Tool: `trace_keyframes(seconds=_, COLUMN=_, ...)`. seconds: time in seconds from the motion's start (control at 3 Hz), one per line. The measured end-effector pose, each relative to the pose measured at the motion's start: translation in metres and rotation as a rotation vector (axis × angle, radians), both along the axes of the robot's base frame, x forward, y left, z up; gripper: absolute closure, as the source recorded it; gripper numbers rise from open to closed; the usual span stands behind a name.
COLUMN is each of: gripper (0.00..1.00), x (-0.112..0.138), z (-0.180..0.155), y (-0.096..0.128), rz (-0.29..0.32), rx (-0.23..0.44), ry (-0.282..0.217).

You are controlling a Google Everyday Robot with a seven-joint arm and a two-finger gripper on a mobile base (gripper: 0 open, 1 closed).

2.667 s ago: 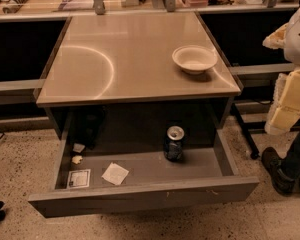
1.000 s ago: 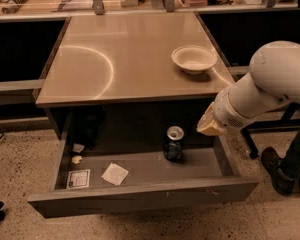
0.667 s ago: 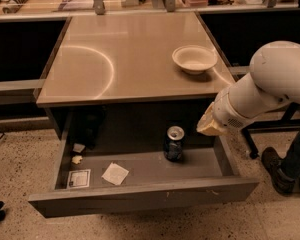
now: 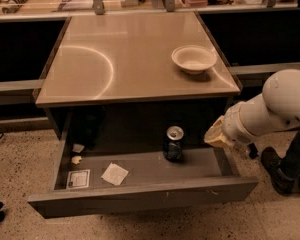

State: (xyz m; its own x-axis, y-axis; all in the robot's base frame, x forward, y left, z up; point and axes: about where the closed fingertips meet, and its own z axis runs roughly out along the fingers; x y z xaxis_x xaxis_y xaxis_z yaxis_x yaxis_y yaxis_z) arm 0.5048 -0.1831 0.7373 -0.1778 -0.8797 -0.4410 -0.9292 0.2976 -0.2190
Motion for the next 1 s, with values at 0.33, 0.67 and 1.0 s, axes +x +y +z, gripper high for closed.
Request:
trace_keyframes(seconds=0.33, gripper=0.58, x=0.002, z=-0.019, y=-0.008, rz=-0.029, rx=0.060, ry=0.000)
trace_keyframes(seconds=0.67, gripper=0.38, x=0.006, z=-0.033, y=-0.010, rz=-0.047, rx=0.125, ry=-0.001)
trace_keyframes(seconds=1.0, gripper=0.39, x=0.012, z=-0.040, y=-0.006, rz=-0.053, rx=0.195, ry=-0.026)
